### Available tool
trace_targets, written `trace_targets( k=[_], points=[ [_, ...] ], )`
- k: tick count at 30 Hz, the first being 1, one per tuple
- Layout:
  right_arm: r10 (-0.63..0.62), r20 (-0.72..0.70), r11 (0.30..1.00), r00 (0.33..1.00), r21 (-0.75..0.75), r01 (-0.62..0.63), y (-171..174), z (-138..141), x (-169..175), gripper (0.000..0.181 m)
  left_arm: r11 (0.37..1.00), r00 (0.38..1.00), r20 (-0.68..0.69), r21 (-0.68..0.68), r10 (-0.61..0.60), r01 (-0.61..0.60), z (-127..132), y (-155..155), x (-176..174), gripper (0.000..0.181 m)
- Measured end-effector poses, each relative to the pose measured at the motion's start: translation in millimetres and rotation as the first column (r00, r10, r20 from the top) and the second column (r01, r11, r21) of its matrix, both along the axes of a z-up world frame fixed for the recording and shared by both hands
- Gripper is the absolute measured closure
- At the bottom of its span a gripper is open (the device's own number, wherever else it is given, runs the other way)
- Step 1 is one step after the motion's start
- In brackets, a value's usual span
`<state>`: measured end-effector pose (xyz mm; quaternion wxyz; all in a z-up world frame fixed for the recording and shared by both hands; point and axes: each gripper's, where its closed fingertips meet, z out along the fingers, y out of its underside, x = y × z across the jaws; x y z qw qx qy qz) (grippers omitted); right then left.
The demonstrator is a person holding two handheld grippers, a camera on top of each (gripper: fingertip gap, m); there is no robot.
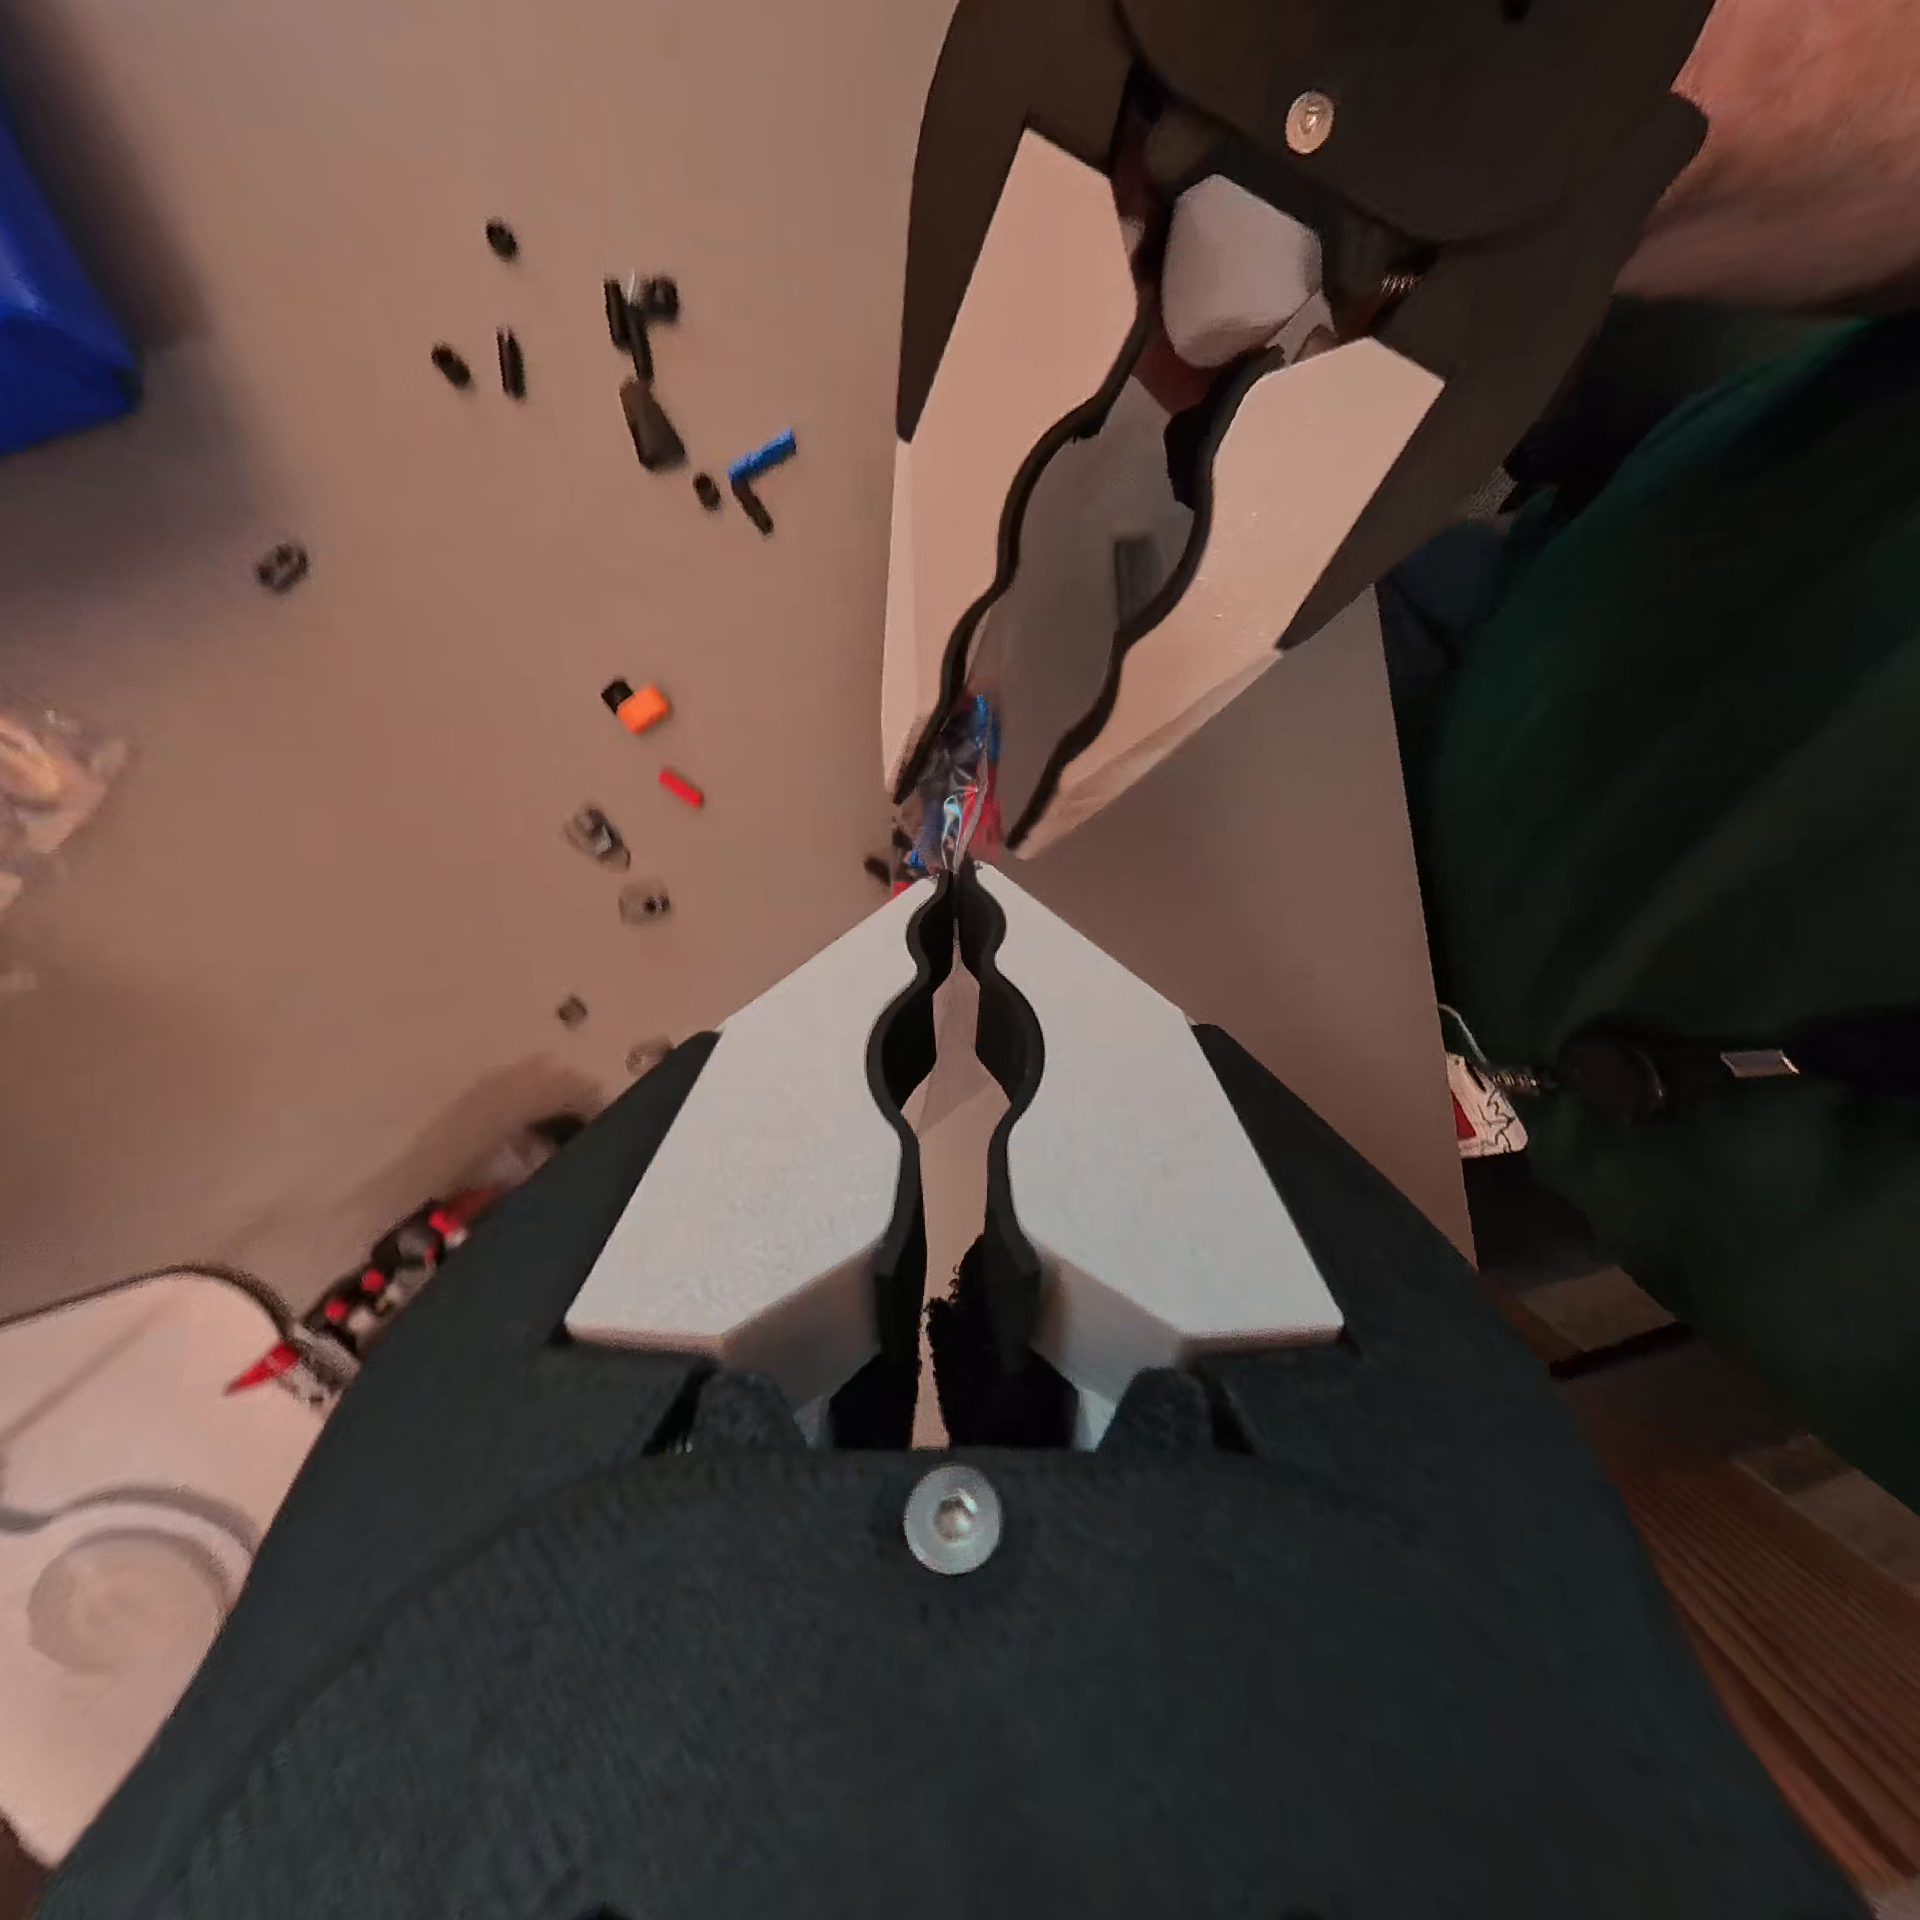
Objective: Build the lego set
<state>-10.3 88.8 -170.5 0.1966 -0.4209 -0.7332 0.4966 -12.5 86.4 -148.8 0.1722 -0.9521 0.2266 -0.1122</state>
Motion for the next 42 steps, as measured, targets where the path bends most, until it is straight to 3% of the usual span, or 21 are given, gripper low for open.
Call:
trace_targets(
  k=[6, 10, 19, 26, 28, 32, 35, 42],
  points=[
    [-0.14, 0.177, 0.99, 0.974, 0.053, 0.132, 59.1, -12.1, 9.9, 0.18, 0.995, 0.993, 0.118, 0.101, 0.0, -0.012, -14.4, 53.6, 5.9, 0.181],
    [-0.186, 0.288, 0.976, 0.939, 0.162, 0.143, 87.0, -19.8, 13.2, 0.181, 0.983, 0.983, 0.184, 0.18, -0.011, -0.022, -24.4, 79.6, 6.8, 0.181],
    [-0.177, 0.495, 0.929, 0.851, 0.369, -0.021, 114.6, -50.4, 13.5, 0.181, 0.96, 0.971, 0.238, 0.266, 0.021, -0.086, -64.4, 101.6, 0.1, 0.179],
    [-0.18, 0.563, 0.856, 0.806, 0.494, -0.154, 120.9, -64.4, 5.3, 0.181, 0.93, 0.958, 0.282, 0.339, 0.047, -0.145, -65.0, 107.0, -4.2, 0.146],
    [-0.163, 0.583, 0.845, 0.796, 0.499, -0.192, 118.9, -66.2, 3.5, 0.181, 0.926, 0.956, 0.289, 0.348, 0.04, -0.144, -63.7, 109.9, -2.7, 0.15],
    [-0.126, 0.622, 0.838, 0.773, 0.484, -0.253, 115.1, -70.9, 1.8, 0.181, 0.928, 0.951, 0.309, 0.346, 0.028, -0.14, -68.8, 113.1, -0.5, 0.178],
    [-0.119, 0.616, 0.837, 0.779, 0.484, -0.256, 115.8, -72.2, -2.5, 0.181, 0.92, 0.94, 0.341, 0.36, 0.027, -0.157, -70.7, 112.7, -3.2, 0.181],
    [-0.082, 0.552, 0.897, 0.83, 0.403, -0.18, 122.9, -61.6, -8.4, 0.147, 0.883, 0.893, 0.45, 0.414, 0.011, -0.22, -58.2, 108.4, -8.5, 0.181]
  ],
)
